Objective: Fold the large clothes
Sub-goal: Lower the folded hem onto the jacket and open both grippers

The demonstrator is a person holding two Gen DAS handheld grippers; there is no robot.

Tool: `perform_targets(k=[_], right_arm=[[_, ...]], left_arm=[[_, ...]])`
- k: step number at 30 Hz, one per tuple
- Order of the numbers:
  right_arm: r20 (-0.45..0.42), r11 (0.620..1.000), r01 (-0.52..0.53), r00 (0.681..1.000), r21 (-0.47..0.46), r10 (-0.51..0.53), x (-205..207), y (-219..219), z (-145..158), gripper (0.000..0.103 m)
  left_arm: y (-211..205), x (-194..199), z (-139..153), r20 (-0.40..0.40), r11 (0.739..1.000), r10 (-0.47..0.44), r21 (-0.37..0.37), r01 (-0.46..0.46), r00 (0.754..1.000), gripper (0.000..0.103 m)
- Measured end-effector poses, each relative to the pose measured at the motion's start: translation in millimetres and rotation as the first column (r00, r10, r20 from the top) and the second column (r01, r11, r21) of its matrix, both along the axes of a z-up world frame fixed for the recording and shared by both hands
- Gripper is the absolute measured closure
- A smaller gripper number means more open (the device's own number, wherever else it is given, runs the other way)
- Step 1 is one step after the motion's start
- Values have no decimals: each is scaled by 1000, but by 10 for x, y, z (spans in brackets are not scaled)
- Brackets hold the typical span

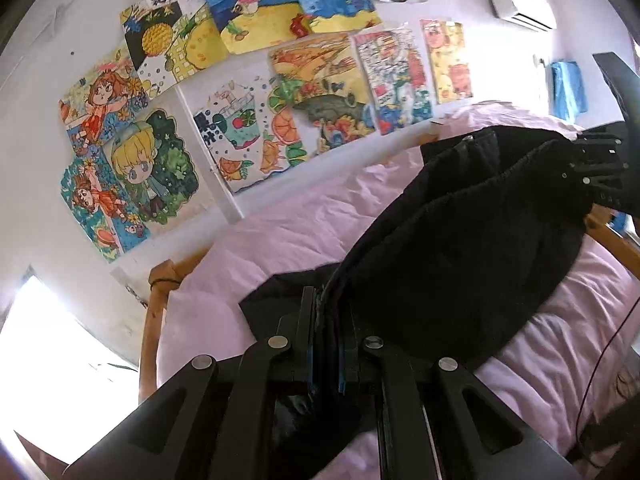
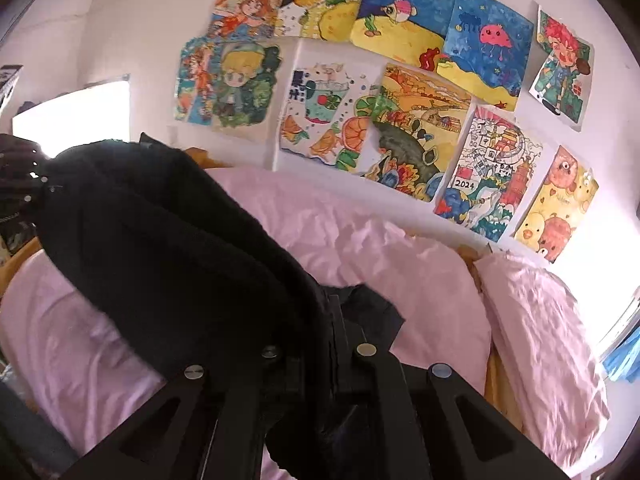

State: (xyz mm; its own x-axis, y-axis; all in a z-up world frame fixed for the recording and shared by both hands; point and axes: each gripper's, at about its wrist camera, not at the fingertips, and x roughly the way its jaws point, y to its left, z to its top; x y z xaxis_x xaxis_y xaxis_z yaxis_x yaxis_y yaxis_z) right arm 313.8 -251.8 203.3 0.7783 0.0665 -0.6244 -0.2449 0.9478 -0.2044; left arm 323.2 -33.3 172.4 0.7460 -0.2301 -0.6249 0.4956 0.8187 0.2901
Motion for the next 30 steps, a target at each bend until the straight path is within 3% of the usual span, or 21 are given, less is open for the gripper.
perform_targets(k=[7, 17, 22, 30], right_arm=[[22, 999, 39, 999, -19, -39, 705, -90, -287, 95], [-57, 995, 77, 995, -57, -80, 1532, -171, -1041, 94], [-72, 994, 101, 992, -51, -104, 1711, -222, -1327, 93], [-88, 992, 122, 988, -26, -124, 1789, -285, -1513, 88]], left_arm=[[-132, 716, -220, 25, 999, 42, 23, -43, 999, 96], [-227, 1806, -1009, -125, 992, 123, -2, -125, 984, 97], [-270, 1988, -1286, -151, 990, 143, -1, -144, 978, 97], [-259, 2100, -1550, -190, 990, 141, 4, -142, 972, 96]])
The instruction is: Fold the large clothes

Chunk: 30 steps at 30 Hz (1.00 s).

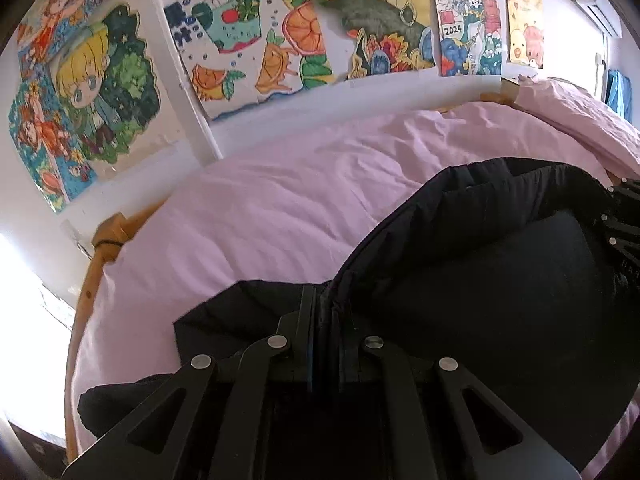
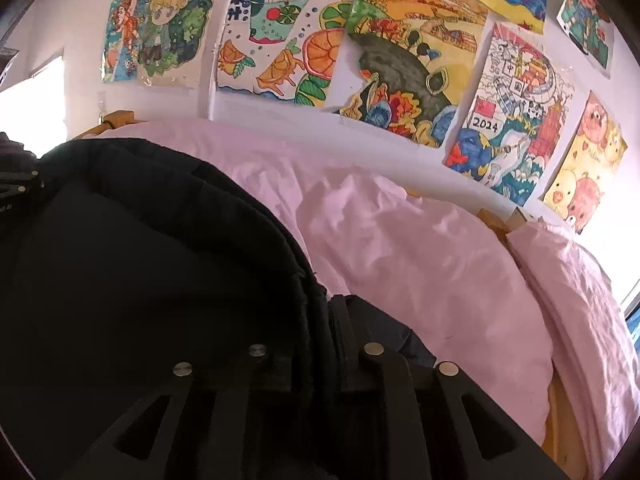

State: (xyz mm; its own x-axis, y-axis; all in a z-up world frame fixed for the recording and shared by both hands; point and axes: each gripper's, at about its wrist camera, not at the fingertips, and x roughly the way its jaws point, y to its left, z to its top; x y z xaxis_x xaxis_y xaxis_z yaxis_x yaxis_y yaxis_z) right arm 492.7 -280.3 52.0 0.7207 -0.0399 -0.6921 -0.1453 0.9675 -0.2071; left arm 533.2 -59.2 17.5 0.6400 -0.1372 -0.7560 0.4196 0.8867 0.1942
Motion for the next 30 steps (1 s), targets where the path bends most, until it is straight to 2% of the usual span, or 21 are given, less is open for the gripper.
perform_targets(k=[7, 10, 14, 17, 19, 21, 22, 23, 24, 25, 26, 27, 30], right_arm=[[-9, 1000, 8, 1000, 23, -8, 56, -29, -108, 81], [-8, 999, 30, 1000, 38, -30, 80, -76, -132, 73], [0, 996, 72, 997, 55, -72, 95, -158, -153, 55], [17, 994, 91, 996, 65, -93, 87, -200, -156, 45], [32, 993, 108, 994, 48, -109, 73, -212, -153, 37], [56, 992, 106, 992, 62, -109, 37, -240, -127, 34], [69, 992, 101, 992, 76, -107, 15, -257, -107, 33], [81, 992, 96, 991, 84, -103, -2, -262, -88, 32], [92, 992, 88, 991, 87, -96, -23, -255, -71, 31], [101, 993, 80, 991, 88, -88, -35, -246, -58, 30], [120, 994, 66, 990, 85, -76, -65, -222, -35, 26], [139, 995, 54, 988, 80, -65, -92, -197, -12, 19], [174, 996, 38, 983, 83, -52, -162, -140, 60, 15]], left_arm=[[-20, 60, -169, -16, 1000, 26, -5, -26, 1000, 95], [-24, 88, -195, -18, 999, 33, -7, -33, 999, 94], [-14, 110, -195, -23, 998, 50, -23, -51, 998, 92], [-25, 91, -196, -15, 998, 64, -20, -64, 998, 89], [-18, 83, -187, -5, 997, 81, -18, -81, 997, 83], [9, 73, -151, 5, 993, 119, -29, -119, 993, 73], [25, 61, -116, 9, 989, 136, -51, -135, 991, 71], [32, 49, -88, 12, 987, 143, -70, -142, 990, 65], [32, 15, -43, 26, 985, 147, -94, -144, 989, 53], [15, -24, -9, 49, 984, 152, -104, -146, 987, 44], [-7, -59, 27, 73, 983, 159, -106, -151, 985, 28], [-32, -112, 66, 110, 982, 166, -111, -154, 980, 20], [-106, -258, 148, 187, 981, 169, -125, -147, 968, 18]])
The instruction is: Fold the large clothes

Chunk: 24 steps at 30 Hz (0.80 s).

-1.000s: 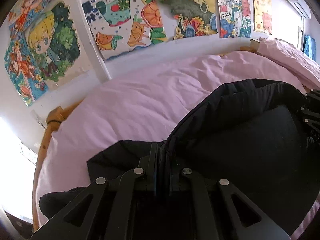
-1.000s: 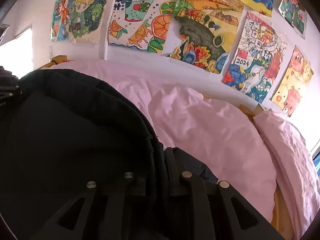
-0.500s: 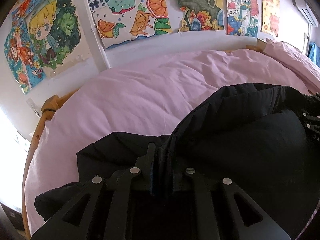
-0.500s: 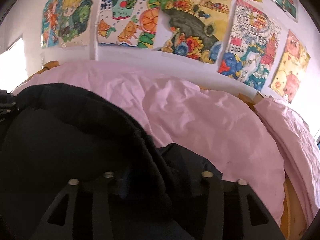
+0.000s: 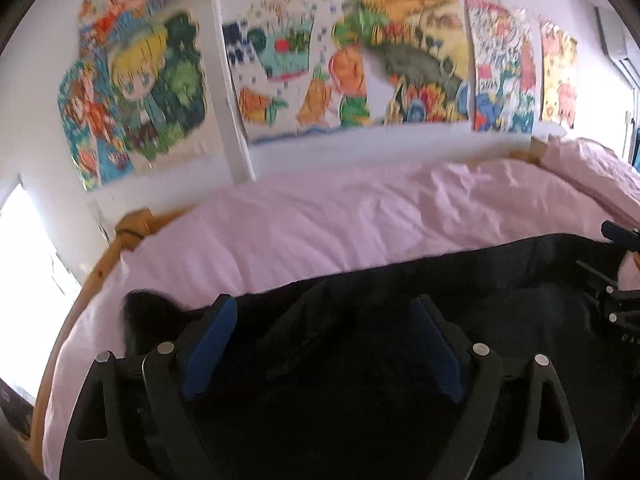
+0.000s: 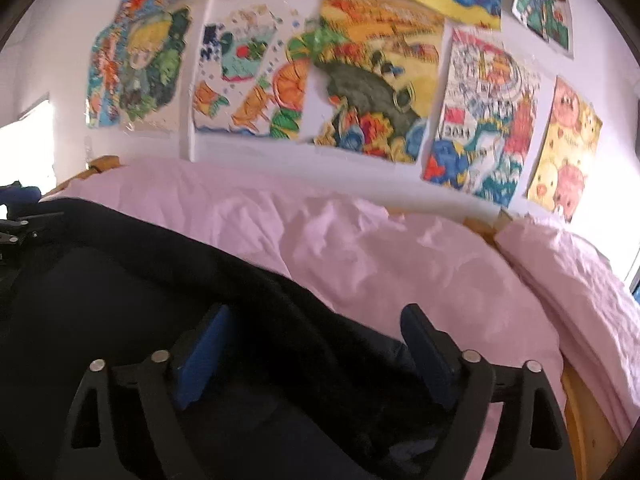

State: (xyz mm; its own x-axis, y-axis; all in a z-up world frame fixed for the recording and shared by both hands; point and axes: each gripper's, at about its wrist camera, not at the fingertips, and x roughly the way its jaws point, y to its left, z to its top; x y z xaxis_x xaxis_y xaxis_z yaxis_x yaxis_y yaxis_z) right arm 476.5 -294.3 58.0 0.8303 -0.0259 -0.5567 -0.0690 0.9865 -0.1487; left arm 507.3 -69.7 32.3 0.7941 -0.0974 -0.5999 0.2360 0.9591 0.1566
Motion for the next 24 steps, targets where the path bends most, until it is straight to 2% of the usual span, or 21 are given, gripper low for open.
perform_targets(k=[3, 6, 9, 14, 16, 20, 24], right_arm=[[12, 999, 15, 1000, 40, -15, -117, 0, 82, 8], [31, 999, -19, 999, 37, 18, -305, 37, 87, 0], [-14, 998, -67, 998, 4, 68, -301, 159, -51, 0], [-60, 995, -58, 997, -77, 54, -11, 307, -299, 0], [-103, 998, -21, 995, -61, 14, 142, 237, -390, 0], [-174, 999, 31, 984, 11, -29, 327, 55, -589, 0], [-207, 999, 38, 978, 27, -32, 369, 50, -766, 0]], left_arm=[[-35, -137, -1, 55, 1000, 5, 8, -5, 998, 17], [-48, -334, -116, 106, 999, -47, 18, 45, 993, 12], [-130, -383, -270, 116, 995, -87, 67, 80, 989, 12], [-267, -154, -471, 61, 991, -80, 114, 72, 995, 11], [-261, 0, -539, 11, 992, -64, 110, 62, 998, 10], [-182, 219, -683, -71, 997, -46, 63, 50, 996, 2], [-124, 296, -804, -103, 998, -51, 25, 53, 993, 1]])
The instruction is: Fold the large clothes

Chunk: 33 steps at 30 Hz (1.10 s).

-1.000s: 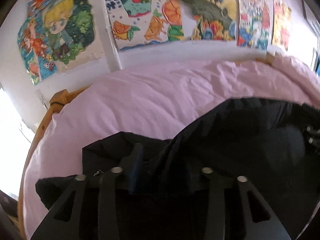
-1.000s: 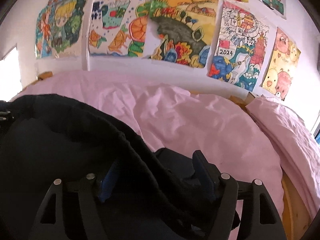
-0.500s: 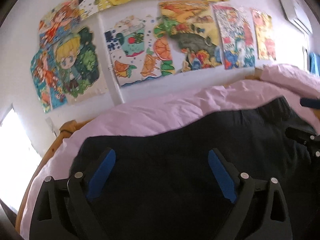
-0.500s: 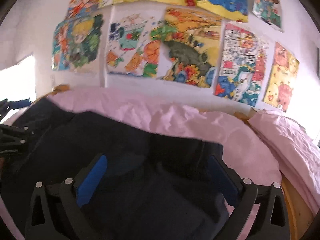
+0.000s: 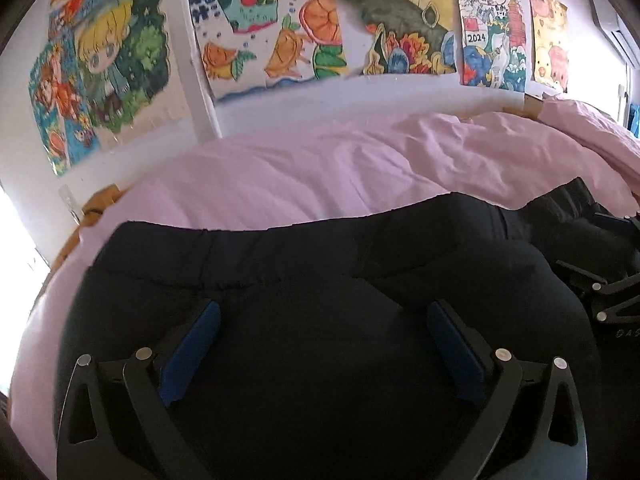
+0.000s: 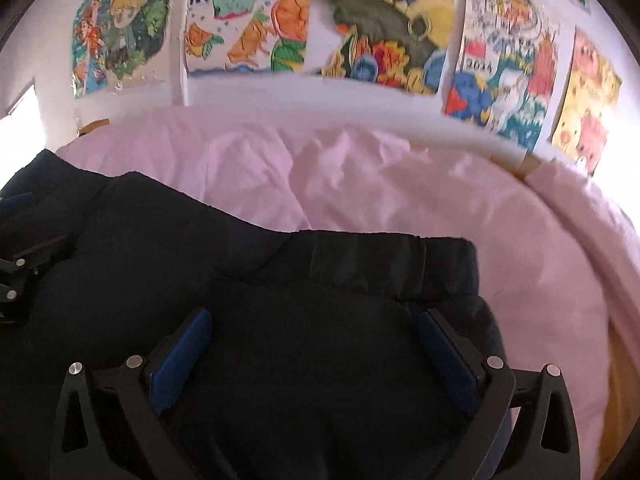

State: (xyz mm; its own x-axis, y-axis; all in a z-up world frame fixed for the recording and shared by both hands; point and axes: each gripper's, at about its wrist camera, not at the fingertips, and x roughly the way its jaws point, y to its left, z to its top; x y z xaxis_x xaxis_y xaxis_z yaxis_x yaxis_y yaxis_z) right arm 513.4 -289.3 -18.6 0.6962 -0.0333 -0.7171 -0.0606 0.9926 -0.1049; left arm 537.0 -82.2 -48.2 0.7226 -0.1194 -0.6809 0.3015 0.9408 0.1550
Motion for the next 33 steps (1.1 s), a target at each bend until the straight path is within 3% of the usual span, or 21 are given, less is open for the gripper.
perform_targets(k=[6, 22, 26, 29, 33], right_arm=[[14, 998, 10, 1000, -62, -9, -25, 121, -132, 0], [13, 1000, 3, 1000, 21, -4, -63, -9, -90, 0], [47, 997, -53, 998, 55, 50, -239, -37, 95, 0], [58, 993, -107, 993, 41, 104, -375, -48, 202, 0], [56, 991, -135, 989, 22, 134, -461, -26, 199, 0]], left_arm=[[39, 20, -129, 1, 1000, -8, -20, 8, 1000, 1], [86, 55, -114, -37, 999, -14, -46, 12, 999, 1], [158, -67, 21, -18, 998, -3, -64, 1, 1000, 1], [330, -169, 176, -12, 993, 11, -121, -13, 1000, 1], [509, -210, 239, -17, 986, 30, -164, -33, 999, 1]])
